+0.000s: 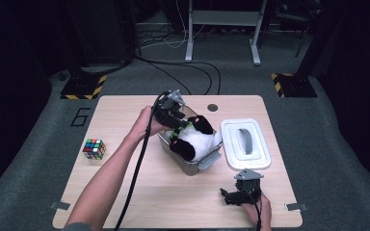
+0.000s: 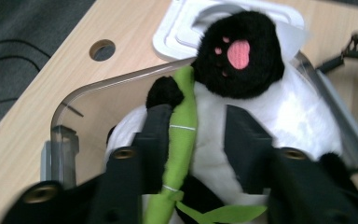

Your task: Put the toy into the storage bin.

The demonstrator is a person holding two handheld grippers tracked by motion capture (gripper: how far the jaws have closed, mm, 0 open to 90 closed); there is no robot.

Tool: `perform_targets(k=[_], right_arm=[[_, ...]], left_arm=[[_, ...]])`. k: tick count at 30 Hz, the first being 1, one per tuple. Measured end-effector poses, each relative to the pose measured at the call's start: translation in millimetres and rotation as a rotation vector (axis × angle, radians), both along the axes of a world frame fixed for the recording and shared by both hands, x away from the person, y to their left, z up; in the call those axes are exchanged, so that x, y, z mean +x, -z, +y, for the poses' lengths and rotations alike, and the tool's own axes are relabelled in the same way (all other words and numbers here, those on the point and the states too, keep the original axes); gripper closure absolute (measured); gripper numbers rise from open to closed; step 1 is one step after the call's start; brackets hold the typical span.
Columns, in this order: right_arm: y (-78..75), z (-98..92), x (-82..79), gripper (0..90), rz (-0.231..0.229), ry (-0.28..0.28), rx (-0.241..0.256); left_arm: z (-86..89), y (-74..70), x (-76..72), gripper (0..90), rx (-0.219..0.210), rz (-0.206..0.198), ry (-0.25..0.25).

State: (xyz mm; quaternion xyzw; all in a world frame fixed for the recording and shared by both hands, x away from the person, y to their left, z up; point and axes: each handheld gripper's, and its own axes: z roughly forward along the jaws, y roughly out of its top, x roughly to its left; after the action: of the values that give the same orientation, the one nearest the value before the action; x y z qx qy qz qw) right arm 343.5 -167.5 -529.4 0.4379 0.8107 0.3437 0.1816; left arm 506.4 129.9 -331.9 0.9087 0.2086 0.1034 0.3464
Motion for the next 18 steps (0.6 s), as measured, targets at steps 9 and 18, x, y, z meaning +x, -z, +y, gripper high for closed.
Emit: perform_targets(k=[9,18], right_arm=[[0.1,-0.5,0.1,1.1,-0.004,-0.005,-0.009],[0.1,-0.5,0.0,1.2,-0.003,-0.003,-0.012]], left_arm=[[4.9,2.3,-16.6,27.7,-0.1,0.065,-0.133],[-21.2,32.8,-19.3,20.6,0.013,0.072,-0.179]])
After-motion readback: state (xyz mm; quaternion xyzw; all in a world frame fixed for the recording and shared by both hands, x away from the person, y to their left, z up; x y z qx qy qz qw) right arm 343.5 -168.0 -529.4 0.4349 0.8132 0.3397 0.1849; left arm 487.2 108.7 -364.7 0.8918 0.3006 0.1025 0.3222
